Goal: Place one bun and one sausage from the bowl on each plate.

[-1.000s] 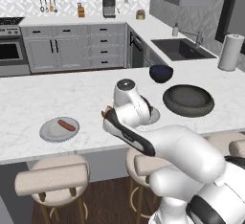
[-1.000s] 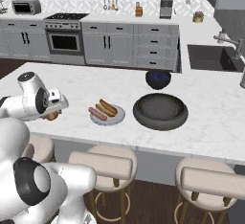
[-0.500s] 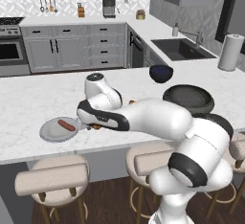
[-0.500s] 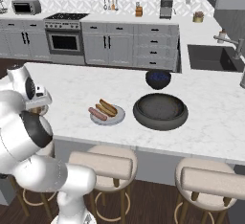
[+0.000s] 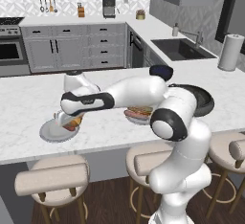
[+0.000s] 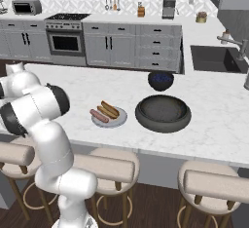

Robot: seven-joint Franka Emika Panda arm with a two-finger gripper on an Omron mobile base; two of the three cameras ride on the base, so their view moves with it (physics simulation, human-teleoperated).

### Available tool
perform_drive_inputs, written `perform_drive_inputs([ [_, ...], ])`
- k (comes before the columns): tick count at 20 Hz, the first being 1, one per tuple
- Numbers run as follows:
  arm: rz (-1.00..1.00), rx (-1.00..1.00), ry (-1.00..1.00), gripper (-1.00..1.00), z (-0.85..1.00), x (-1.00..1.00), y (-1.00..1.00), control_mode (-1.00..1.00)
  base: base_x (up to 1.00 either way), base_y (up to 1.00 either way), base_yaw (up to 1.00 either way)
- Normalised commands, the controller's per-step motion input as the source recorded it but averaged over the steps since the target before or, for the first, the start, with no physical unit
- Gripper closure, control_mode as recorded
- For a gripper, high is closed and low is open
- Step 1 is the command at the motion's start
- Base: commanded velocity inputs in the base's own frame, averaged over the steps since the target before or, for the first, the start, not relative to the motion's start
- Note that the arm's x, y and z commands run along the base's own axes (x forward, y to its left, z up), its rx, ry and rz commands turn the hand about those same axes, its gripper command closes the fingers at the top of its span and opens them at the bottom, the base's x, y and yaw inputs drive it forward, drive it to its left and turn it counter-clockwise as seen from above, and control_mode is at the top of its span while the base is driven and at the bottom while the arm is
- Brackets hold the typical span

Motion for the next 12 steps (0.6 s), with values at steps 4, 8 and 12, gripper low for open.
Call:
perform_drive_inputs([
  [4, 0.12, 0.04, 0.0, 1.0, -0.34, 0.23, 0.7, -1.0, 0.0, 0.0, 0.0],
  [8, 0.0, 0.0, -0.02, 1.0, 0.0, 0.07, 0.29, -1.0, 0.0, 0.0, 0.0],
  [12, 0.0, -0.12, 0.06, 1.0, -0.03, 0.35, 0.37, -1.0, 0.0, 0.0, 0.0],
])
